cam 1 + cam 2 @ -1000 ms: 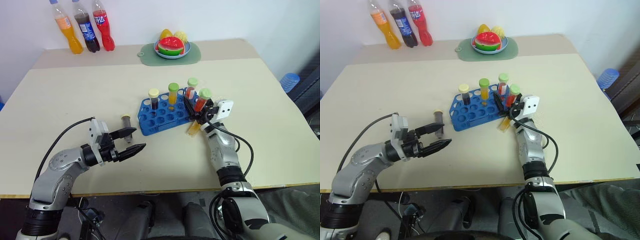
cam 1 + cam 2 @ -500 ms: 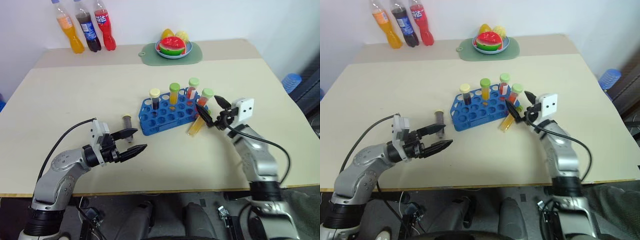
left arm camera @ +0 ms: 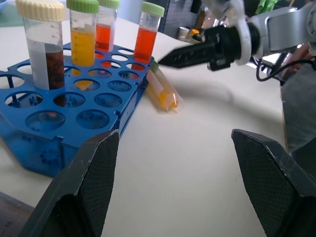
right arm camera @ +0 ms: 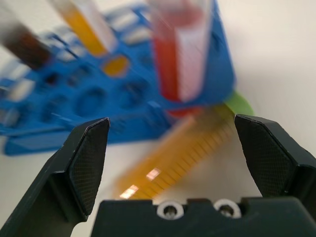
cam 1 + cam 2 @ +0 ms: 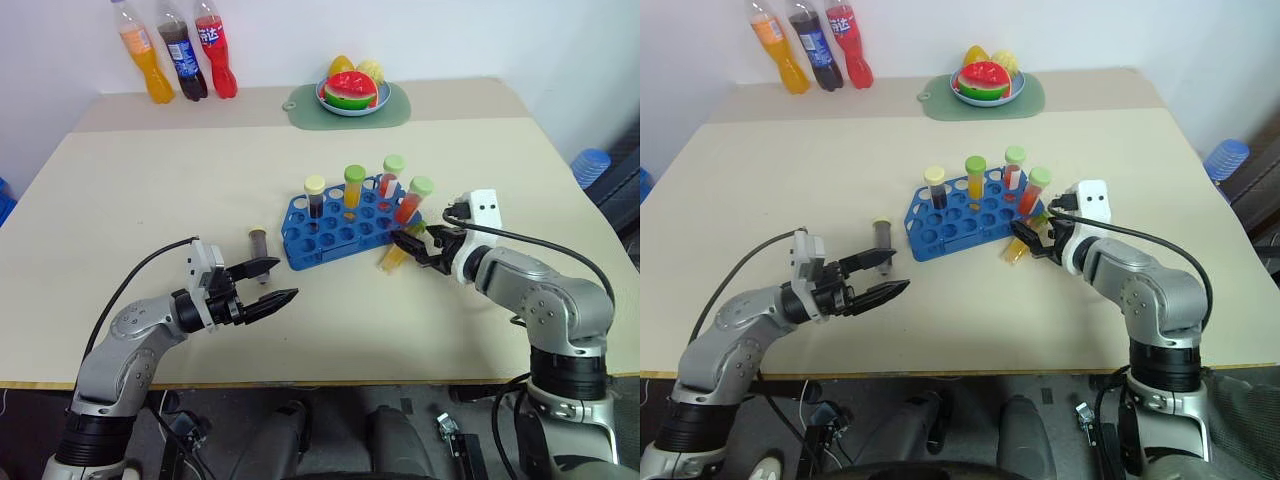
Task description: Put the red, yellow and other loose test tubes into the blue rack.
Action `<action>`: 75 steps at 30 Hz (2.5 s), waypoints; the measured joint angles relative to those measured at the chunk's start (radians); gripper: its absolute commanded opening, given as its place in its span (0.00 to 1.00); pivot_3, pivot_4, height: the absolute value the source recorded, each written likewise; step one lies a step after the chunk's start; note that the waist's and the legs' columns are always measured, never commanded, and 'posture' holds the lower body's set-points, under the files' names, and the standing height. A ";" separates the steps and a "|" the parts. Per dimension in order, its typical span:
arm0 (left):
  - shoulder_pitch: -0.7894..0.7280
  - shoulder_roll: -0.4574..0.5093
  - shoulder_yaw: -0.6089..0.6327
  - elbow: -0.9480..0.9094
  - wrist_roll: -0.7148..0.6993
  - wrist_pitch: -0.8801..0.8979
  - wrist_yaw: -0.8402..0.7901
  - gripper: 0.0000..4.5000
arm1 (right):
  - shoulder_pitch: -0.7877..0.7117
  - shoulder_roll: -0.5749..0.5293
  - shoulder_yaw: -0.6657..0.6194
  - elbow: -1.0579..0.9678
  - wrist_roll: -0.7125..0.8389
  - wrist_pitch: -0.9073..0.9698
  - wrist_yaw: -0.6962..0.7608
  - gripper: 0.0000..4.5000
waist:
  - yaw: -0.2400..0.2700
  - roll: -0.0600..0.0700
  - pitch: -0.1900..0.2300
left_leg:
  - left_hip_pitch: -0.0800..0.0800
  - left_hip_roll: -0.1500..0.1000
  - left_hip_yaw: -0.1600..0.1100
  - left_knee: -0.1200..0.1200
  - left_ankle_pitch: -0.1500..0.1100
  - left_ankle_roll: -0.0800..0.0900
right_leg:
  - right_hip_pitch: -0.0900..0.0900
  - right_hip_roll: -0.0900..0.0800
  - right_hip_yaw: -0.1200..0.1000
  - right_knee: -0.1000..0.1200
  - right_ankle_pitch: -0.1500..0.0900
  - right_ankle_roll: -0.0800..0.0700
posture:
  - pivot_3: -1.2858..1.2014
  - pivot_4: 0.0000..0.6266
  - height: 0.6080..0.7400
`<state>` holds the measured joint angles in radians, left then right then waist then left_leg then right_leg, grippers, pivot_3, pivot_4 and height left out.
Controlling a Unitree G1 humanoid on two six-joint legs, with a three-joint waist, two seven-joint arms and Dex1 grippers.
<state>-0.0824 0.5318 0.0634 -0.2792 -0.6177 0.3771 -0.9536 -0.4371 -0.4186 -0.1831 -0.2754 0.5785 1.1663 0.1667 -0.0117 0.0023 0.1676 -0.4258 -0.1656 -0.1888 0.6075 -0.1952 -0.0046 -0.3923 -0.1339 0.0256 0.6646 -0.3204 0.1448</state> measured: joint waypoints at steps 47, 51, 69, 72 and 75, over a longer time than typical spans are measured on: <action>0.060 -0.010 -0.002 -0.063 -0.005 0.013 0.072 0.84 | -0.127 -0.056 -0.004 0.104 -0.124 0.265 0.097 0.75 | 0.001 -0.005 -0.003 | -0.001 0.001 0.001 0.002 -0.001 0.001 | 0.000 0.000 -0.001 -0.001 0.001 0.000 | 0.52 0.24 1.00; 0.063 -0.015 -0.003 -0.074 -0.005 0.013 0.082 0.84 | -0.157 -0.021 -0.096 0.106 -0.129 0.335 0.067 0.99 | -0.004 -0.005 -0.003 | -0.001 0.001 0.001 0.001 -0.001 0.001 | 0.000 0.000 0.000 -0.001 0.001 0.000 | 0.52 0.24 1.00; 0.061 -0.029 -0.010 -0.076 -0.005 0.013 0.089 0.84 | -0.316 0.187 -0.303 0.165 -0.105 0.441 -0.052 0.99 | -0.003 -0.004 -0.003 | -0.001 0.001 0.001 0.001 -0.001 0.001 | -0.001 0.000 0.000 -0.001 0.001 0.000 | 0.52 0.24 1.00; 0.067 -0.029 -0.009 -0.079 -0.005 0.013 0.090 0.84 | -0.311 0.187 -0.275 0.165 -0.107 0.441 -0.051 0.99 | -0.004 -0.004 -0.003 | -0.001 0.001 0.001 0.000 -0.001 0.001 | -0.001 0.000 0.000 -0.001 0.001 0.000 | 0.52 0.24 1.00; 0.075 -0.029 -0.009 -0.088 -0.005 0.013 0.094 0.84 | -0.304 0.192 -0.248 0.165 -0.115 0.441 -0.048 0.99 | -0.003 -0.004 -0.003 | -0.001 0.001 0.001 0.000 0.000 0.001 | -0.001 0.000 0.000 -0.001 0.001 0.000 | 0.52 0.24 1.00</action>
<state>-0.0074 0.5026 0.0541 -0.3671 -0.6228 0.3902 -0.8595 -0.7408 -0.2267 -0.4307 -0.1104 0.4633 1.6073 0.1191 -0.0150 -0.0019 0.1651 -0.4265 -0.1644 -0.1877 0.6080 -0.1956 -0.0040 -0.3936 -0.1334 0.0256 0.6640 -0.3195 0.1449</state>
